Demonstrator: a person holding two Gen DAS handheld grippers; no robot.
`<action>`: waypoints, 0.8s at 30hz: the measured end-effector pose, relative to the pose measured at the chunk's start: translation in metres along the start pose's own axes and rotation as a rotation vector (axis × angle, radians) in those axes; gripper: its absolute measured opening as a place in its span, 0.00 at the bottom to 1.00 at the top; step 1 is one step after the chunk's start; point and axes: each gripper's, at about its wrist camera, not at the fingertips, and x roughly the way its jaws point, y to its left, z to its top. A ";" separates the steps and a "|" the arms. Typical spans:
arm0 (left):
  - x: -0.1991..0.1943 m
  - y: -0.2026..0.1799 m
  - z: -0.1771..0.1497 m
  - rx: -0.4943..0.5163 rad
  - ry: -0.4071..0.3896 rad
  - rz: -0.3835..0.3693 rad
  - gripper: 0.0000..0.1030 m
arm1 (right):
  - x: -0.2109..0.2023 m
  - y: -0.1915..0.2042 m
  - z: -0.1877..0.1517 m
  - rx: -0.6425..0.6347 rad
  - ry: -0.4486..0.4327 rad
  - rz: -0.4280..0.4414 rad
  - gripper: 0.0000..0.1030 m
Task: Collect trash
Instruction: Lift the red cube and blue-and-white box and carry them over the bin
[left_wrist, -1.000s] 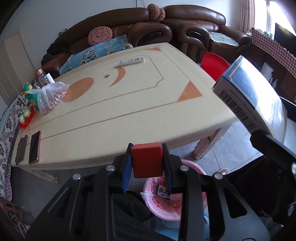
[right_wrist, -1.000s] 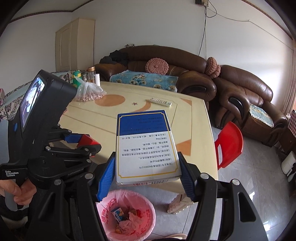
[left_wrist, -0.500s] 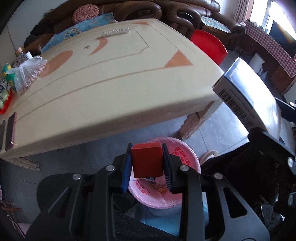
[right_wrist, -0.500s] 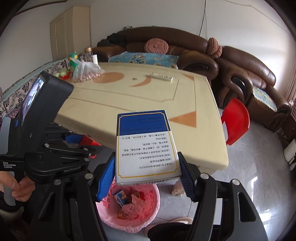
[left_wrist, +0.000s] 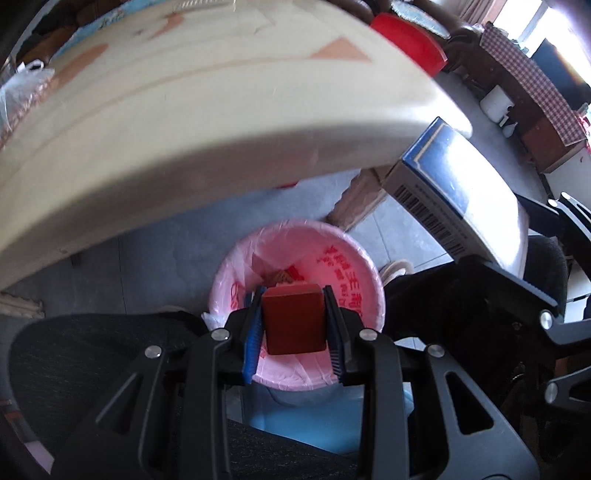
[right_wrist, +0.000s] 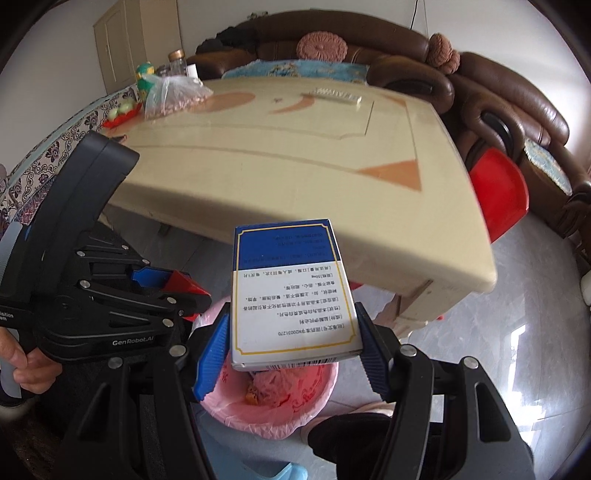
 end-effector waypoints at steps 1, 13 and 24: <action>0.005 0.001 -0.001 -0.003 0.010 0.005 0.29 | 0.004 0.000 -0.001 -0.001 0.008 0.002 0.60; 0.063 0.009 -0.008 -0.056 0.129 -0.018 0.29 | 0.070 -0.005 -0.021 0.018 0.155 0.046 0.60; 0.130 0.025 -0.016 -0.137 0.292 -0.044 0.29 | 0.132 -0.014 -0.042 0.039 0.297 0.082 0.60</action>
